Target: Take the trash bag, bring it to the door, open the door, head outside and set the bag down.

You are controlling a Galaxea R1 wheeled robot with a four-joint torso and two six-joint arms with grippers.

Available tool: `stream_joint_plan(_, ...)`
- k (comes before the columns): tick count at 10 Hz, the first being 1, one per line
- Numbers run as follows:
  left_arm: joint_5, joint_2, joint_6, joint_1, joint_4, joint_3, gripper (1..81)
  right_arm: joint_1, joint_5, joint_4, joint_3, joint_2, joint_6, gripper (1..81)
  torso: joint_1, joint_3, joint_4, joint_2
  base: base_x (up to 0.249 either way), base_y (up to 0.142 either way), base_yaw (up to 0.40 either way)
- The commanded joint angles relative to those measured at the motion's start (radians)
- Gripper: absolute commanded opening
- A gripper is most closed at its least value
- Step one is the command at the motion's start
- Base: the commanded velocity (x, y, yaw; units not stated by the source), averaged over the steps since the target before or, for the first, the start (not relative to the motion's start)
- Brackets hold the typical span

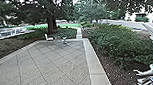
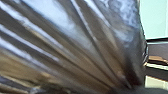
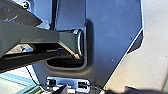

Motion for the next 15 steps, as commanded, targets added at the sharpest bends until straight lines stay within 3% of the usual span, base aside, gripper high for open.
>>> stream_joint_plan(1,0.079,-0.021,-0.001,-0.066,-0.071,0.004,1.0,0.052,-0.063,0.003,0.003,-0.001,-0.001,81.1,0.0,0.0,0.094,0.0,0.0,0.0,0.0)
stream_joint_plan(4,0.088,-0.041,-0.001,-0.09,-0.083,0.011,1.0,0.054,-0.065,-0.001,0.007,0.001,-0.007,81.1,0.0,0.0,0.205,0.0,0.0,0.0,0.0)
stream_joint_plan(5,0.091,-0.052,-0.001,-0.104,-0.085,0.025,1.0,0.058,-0.081,-0.003,0.007,0.007,-0.009,81.1,0.0,0.0,0.142,0.0,0.0,0.0,0.0)
stream_joint_plan(6,0.097,-0.066,-0.001,-0.116,-0.085,0.047,1.0,0.052,-0.088,-0.001,0.021,-0.001,-0.009,81.1,0.0,0.0,0.17,0.0,0.0,0.0,0.0)
stream_joint_plan(7,0.097,-0.091,0.0,-0.126,-0.085,0.092,1.0,0.049,-0.088,-0.005,0.074,-0.019,-0.011,81.1,0.0,0.0,0.187,0.0,0.0,0.0,0.0)
stream_joint_plan(9,0.103,-0.173,-0.001,-0.153,-0.085,0.212,1.0,0.049,-0.088,-0.003,0.245,-0.111,-0.011,81.1,0.0,0.0,0.189,0.0,0.0,0.0,0.0)
stream_joint_plan(10,0.114,-0.207,-0.003,-0.176,-0.088,0.26,1.0,0.051,-0.086,0.002,0.294,-0.143,-0.009,81.1,0.0,-0.055,0.189,0.0,0.0,0.0,0.0)
stream_joint_plan(11,0.12,-0.25,-0.003,-0.205,-0.117,0.307,1.0,0.049,-0.085,0.005,0.317,-0.16,-0.009,81.1,0.0,-0.095,0.189,0.0,0.0,0.0,0.0)
stream_joint_plan(12,0.12,-0.268,-0.006,-0.235,-0.136,0.318,1.0,0.048,-0.085,0.005,0.311,-0.159,-0.009,81.1,0.0,-0.104,0.189,0.0,0.0,0.0,0.0)
stream_joint_plan(15,0.195,-0.328,-0.006,-0.371,-0.254,0.31,1.0,0.046,-0.081,0.002,0.285,-0.149,-0.009,81.1,0.0,-0.193,0.189,0.0,0.0,0.0,0.0)
